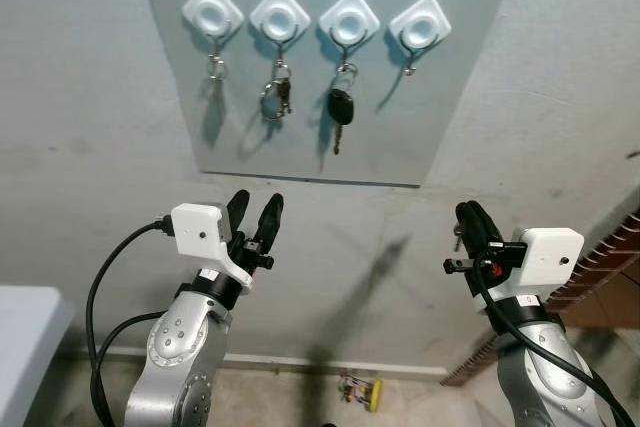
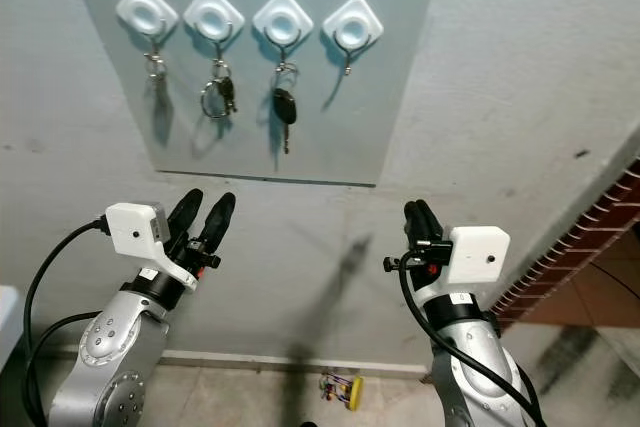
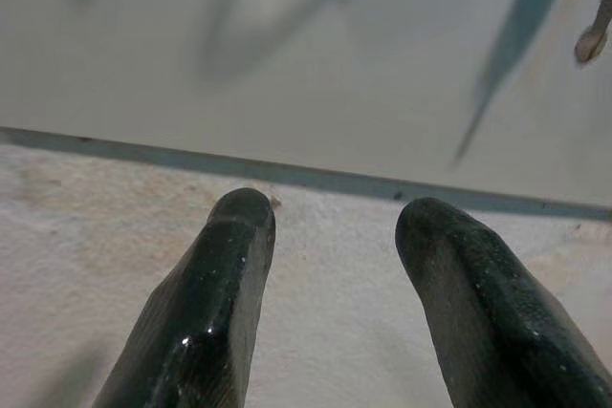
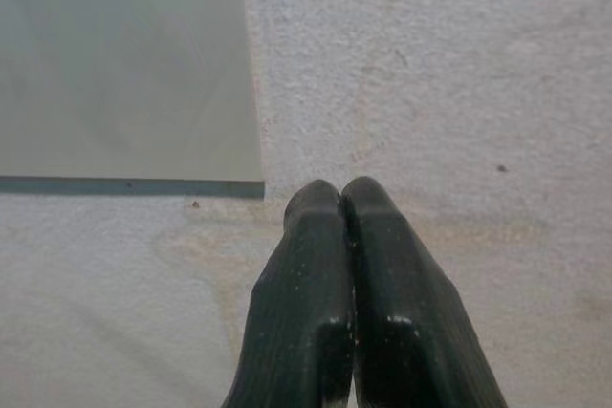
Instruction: Hang keys on a hook
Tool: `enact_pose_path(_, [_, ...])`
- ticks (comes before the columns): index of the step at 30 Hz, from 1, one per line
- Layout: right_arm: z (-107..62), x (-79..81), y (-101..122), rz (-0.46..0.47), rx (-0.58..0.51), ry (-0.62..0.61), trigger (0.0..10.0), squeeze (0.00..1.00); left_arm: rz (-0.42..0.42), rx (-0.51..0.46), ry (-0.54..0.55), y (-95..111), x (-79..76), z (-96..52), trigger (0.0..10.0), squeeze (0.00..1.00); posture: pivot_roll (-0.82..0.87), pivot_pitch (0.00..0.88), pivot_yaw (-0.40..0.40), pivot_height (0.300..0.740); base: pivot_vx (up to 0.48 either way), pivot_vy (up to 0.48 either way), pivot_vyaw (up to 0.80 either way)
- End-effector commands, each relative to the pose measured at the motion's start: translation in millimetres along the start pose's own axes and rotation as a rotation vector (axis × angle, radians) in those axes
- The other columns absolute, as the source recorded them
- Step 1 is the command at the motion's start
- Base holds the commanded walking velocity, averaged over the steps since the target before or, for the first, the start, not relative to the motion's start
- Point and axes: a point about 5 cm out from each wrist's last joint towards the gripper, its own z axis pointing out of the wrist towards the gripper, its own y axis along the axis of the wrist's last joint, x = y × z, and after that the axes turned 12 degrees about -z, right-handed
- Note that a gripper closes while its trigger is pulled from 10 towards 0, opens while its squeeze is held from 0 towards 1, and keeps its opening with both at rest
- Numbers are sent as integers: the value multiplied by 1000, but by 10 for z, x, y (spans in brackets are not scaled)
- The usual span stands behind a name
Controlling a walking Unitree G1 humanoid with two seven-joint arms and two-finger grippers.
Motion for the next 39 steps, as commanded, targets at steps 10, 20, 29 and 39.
enact_pose_path(10, [-11,-39,22,-10,-6,-10,10000,0,23,6,1,-3,-14,-14,10000,0,-90,84,-15,740,0,0,-219])
enact_pose_path(20, [-6,-42,33,-15,-8,0,10000,0,-16,10,37,-4,-4,-6,10000,0,-88,88,-19,740,0,0,0])
enact_pose_path(29, [97,-40,177,-32,-72,71,10000,0,56,-19,-21,116,-103,91,10000,0,-87,101,-16,740,0,0,0])
enact_pose_path(39, [250,58,494,-17,-200,218,10000,0,167,-210,-281,526,-456,67,10000,0,-70,122,-25,740,0,0,0])
